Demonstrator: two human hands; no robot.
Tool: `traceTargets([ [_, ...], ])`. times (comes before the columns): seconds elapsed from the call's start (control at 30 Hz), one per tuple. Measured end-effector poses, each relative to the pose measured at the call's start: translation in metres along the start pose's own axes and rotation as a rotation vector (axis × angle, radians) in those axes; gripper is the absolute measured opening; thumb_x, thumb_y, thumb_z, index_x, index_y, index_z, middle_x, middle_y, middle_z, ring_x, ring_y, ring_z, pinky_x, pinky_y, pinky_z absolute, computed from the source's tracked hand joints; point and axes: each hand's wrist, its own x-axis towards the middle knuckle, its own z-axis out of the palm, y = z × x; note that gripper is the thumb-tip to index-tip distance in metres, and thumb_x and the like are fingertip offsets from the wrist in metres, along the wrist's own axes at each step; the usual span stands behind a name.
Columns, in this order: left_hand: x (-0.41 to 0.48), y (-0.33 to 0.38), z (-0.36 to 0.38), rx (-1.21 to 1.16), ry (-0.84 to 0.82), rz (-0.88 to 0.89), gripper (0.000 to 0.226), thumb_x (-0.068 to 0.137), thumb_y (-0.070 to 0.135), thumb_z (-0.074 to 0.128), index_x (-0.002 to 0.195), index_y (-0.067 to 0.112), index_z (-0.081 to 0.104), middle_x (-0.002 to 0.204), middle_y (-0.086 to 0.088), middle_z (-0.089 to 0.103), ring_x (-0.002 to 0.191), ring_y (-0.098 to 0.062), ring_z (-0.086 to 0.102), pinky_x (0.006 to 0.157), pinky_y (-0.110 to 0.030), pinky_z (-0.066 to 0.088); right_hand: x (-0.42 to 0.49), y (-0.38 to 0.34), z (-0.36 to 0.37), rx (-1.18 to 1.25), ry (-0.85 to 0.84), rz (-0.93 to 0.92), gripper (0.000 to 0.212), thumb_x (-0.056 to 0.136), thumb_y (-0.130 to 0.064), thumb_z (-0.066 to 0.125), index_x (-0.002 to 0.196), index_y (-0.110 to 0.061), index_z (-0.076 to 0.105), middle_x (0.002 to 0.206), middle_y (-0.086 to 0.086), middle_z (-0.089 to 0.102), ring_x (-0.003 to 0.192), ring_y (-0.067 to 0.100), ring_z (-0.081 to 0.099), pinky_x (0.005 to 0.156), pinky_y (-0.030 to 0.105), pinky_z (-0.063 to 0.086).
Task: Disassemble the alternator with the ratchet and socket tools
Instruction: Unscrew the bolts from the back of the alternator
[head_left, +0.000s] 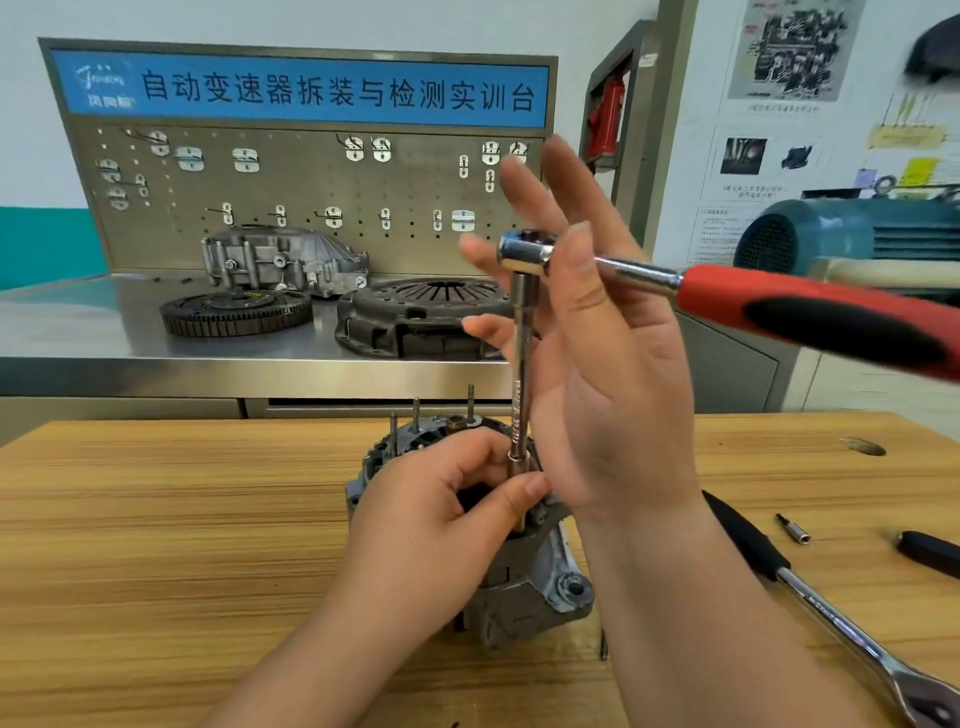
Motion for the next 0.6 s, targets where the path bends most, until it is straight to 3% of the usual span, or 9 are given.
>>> traceTargets([
  [0.07, -0.0002, -0.0012, -0.0012, 0.015, -0.028, 0.034, 0.031, 0.078, 0.058, 0.054, 0.082, 0.028, 0.061, 0.063, 0.011, 0.062, 0.058, -0.007, 0.056, 0.058, -0.034, 0.048, 0.0004, 0.0003, -0.0012, 0.089, -0.002, 0.111, 0.032, 0.094, -0.04, 0.042, 0.12, -0.029, 0.058, 0.119, -0.005, 0.067, 0.085, 0.017, 0.071, 0.068, 0.024, 0.053],
  [0.17, -0.0007, 0.0001, -0.002, 0.066, -0.074, 0.073, 0.02, 0.077, 0.06, 0.045, 0.085, 0.046, 0.058, 0.061, 0.013, 0.058, 0.058, -0.008, 0.054, 0.056, -0.031, 0.041, 0.0002, 0.0003, -0.004, 0.133, 0.035, 0.226, 0.053, 0.084, -0.054, 0.038, 0.124, -0.024, 0.056, 0.103, 0.001, 0.074, 0.072, 0.017, 0.071, 0.062, 0.024, 0.052],
  [0.23, -0.0003, 0.0019, -0.0022, 0.059, -0.069, 0.055, 0.007, 0.08, 0.054, 0.051, 0.079, 0.05, 0.057, 0.058, 0.017, 0.056, 0.055, -0.005, 0.05, 0.055, -0.027, 0.035, -0.0008, 0.0013, -0.0037, 0.122, 0.06, 0.19, 0.047, 0.084, -0.051, 0.044, 0.12, -0.025, 0.06, 0.106, 0.001, 0.073, 0.077, 0.017, 0.07, 0.06, 0.023, 0.052],
  [0.33, 0.0002, 0.003, 0.0004, -0.006, -0.03, -0.001, 0.022, 0.082, 0.052, 0.06, 0.078, 0.03, 0.062, 0.062, 0.012, 0.064, 0.056, -0.005, 0.053, 0.054, -0.03, 0.043, 0.0005, -0.0047, -0.003, -0.016, 0.063, 0.077, 0.024, 0.09, -0.029, 0.054, 0.111, -0.027, 0.066, 0.116, 0.001, 0.069, 0.091, 0.018, 0.064, 0.065, 0.022, 0.051],
  [0.43, 0.0004, 0.0036, 0.0013, -0.005, -0.006, -0.038, 0.027, 0.072, 0.051, 0.058, 0.081, 0.027, 0.067, 0.071, 0.011, 0.069, 0.066, -0.01, 0.062, 0.062, -0.038, 0.051, 0.001, -0.0071, -0.0015, -0.23, -0.005, 0.054, 0.029, 0.098, -0.025, 0.048, 0.124, -0.018, 0.059, 0.13, 0.009, 0.061, 0.097, 0.01, 0.061, 0.07, 0.017, 0.05],
  [0.5, -0.0004, 0.0028, 0.0008, 0.004, -0.016, -0.02, 0.025, 0.077, 0.053, 0.056, 0.084, 0.031, 0.066, 0.07, 0.014, 0.069, 0.064, -0.007, 0.06, 0.058, -0.034, 0.048, -0.0013, -0.0048, -0.001, -0.089, 0.018, 0.007, 0.026, 0.098, -0.027, 0.044, 0.12, -0.031, 0.057, 0.128, -0.003, 0.061, 0.103, 0.013, 0.064, 0.07, 0.021, 0.051],
  [0.6, -0.0012, 0.0017, -0.0008, 0.055, -0.057, 0.03, 0.024, 0.082, 0.057, 0.049, 0.094, 0.04, 0.06, 0.068, 0.015, 0.065, 0.066, -0.009, 0.06, 0.064, -0.033, 0.045, -0.0001, -0.0029, -0.0032, 0.09, 0.079, 0.11, 0.036, 0.097, -0.04, 0.032, 0.123, -0.028, 0.055, 0.112, 0.0, 0.071, 0.091, 0.018, 0.07, 0.065, 0.024, 0.053],
])
